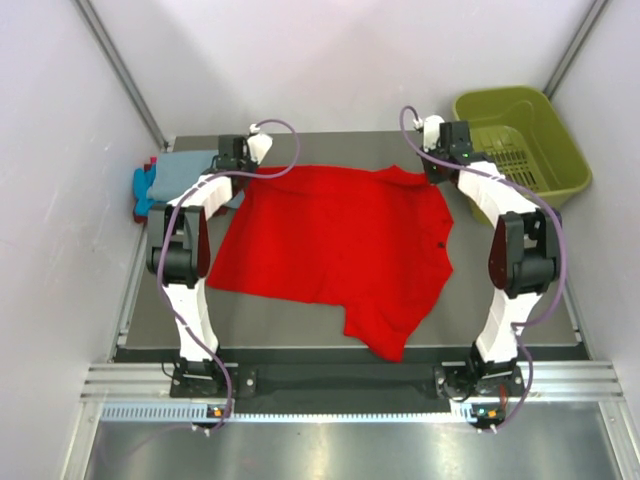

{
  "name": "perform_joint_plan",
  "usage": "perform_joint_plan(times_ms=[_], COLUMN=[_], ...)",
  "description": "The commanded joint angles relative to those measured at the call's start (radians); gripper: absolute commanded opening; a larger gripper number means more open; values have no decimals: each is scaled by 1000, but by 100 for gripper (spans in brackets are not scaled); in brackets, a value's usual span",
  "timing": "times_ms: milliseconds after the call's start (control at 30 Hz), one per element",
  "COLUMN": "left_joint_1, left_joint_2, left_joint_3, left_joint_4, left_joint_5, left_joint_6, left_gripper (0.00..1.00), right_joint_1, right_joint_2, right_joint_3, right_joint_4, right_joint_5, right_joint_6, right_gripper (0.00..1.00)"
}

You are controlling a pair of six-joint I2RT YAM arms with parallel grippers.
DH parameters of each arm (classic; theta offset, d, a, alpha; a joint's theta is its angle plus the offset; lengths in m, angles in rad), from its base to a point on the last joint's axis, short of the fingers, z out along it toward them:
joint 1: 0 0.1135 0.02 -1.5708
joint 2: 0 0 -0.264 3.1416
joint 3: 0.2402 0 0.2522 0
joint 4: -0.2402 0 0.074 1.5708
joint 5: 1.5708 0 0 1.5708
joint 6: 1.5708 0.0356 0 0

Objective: Fold and stack the t-shirts
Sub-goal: Fold the tshirt

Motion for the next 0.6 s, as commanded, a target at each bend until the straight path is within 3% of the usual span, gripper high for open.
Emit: perform_joint_plan(times_ms=[0, 233, 567], left_joint_1=[9, 12, 18], left_joint_2=[-64, -58, -118], left_joint_3=[-4, 56, 16], left_joint_4=[10, -34, -91], left_joint_5=[9, 47, 58], left_joint_6=[0, -2, 8], left_gripper=[0, 0, 0], right_joint_1=[4, 3, -5], right_joint_2=[-108, -174, -234], right_joint_3=[-30, -90, -174], right_joint_4=[18, 18, 18], right_joint_5=[4, 13, 13], right_joint_6=[6, 20, 14], right_gripper=[0, 0, 0])
